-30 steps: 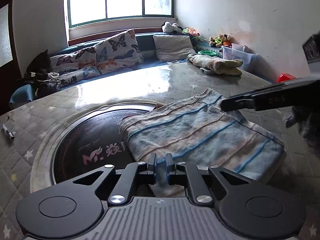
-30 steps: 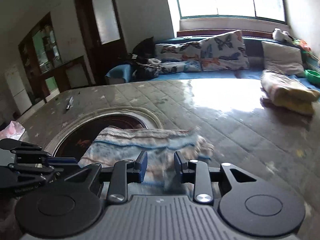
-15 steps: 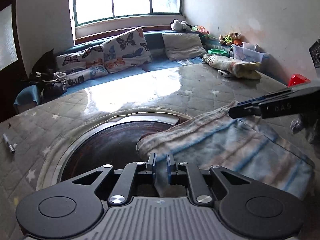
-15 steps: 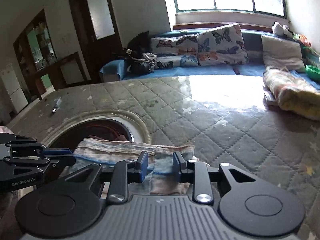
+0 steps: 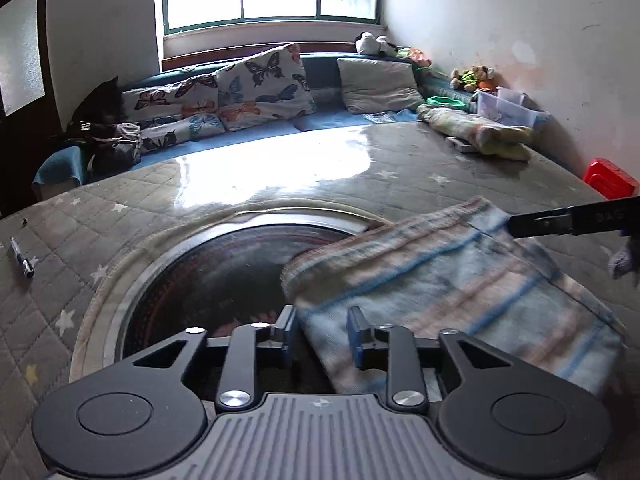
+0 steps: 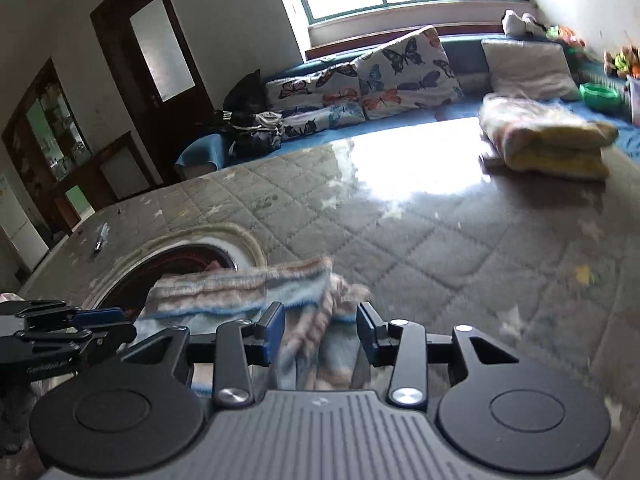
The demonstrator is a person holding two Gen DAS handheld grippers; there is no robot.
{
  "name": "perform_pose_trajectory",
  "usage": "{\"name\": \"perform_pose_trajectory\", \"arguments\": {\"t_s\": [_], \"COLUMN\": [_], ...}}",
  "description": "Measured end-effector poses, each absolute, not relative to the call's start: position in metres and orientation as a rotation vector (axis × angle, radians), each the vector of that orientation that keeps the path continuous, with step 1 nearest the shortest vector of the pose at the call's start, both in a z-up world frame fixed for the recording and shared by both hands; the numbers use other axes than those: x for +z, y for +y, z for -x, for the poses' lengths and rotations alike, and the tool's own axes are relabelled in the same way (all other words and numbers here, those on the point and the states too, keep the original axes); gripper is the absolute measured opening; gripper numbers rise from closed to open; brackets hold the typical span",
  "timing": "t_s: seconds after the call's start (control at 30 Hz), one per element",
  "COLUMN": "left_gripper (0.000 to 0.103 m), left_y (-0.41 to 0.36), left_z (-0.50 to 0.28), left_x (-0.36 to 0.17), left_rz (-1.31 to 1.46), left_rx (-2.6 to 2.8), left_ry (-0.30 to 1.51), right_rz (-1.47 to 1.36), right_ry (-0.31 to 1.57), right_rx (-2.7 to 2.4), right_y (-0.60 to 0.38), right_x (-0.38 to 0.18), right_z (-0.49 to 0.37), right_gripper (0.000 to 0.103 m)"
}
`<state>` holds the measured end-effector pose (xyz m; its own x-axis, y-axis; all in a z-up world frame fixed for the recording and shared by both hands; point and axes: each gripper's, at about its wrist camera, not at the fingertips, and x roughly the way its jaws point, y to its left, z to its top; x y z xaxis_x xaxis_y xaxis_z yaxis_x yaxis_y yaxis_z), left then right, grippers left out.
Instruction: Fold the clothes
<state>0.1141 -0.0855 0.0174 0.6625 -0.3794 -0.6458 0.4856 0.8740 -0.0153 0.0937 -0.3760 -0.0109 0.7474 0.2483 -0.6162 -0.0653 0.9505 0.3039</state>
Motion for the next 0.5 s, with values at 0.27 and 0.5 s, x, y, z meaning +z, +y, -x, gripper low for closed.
{"name": "perform_pose_trajectory", "arguments": {"t_s": [0.27,0.5], "left_gripper": [0.049,0.051], "left_y": [-0.086,-0.082], "left_z": [-0.084,-0.084], "left_x": [0.018,0.012], "left_rz": [-0.116,-0.062], "left_rx": [-0.508,-0.478], "left_ry": [0.714,0.762], "right_rz": [-0.355,-0.364], "right_ry": [0.718,0.709], "right_rx": [0.175,0.164], "right_y": [-0.374,-0.370], "right_x": [-0.021,-0.026], "right_z": [-0.072,-0.051], "right_gripper": [0.049,0.052]}}
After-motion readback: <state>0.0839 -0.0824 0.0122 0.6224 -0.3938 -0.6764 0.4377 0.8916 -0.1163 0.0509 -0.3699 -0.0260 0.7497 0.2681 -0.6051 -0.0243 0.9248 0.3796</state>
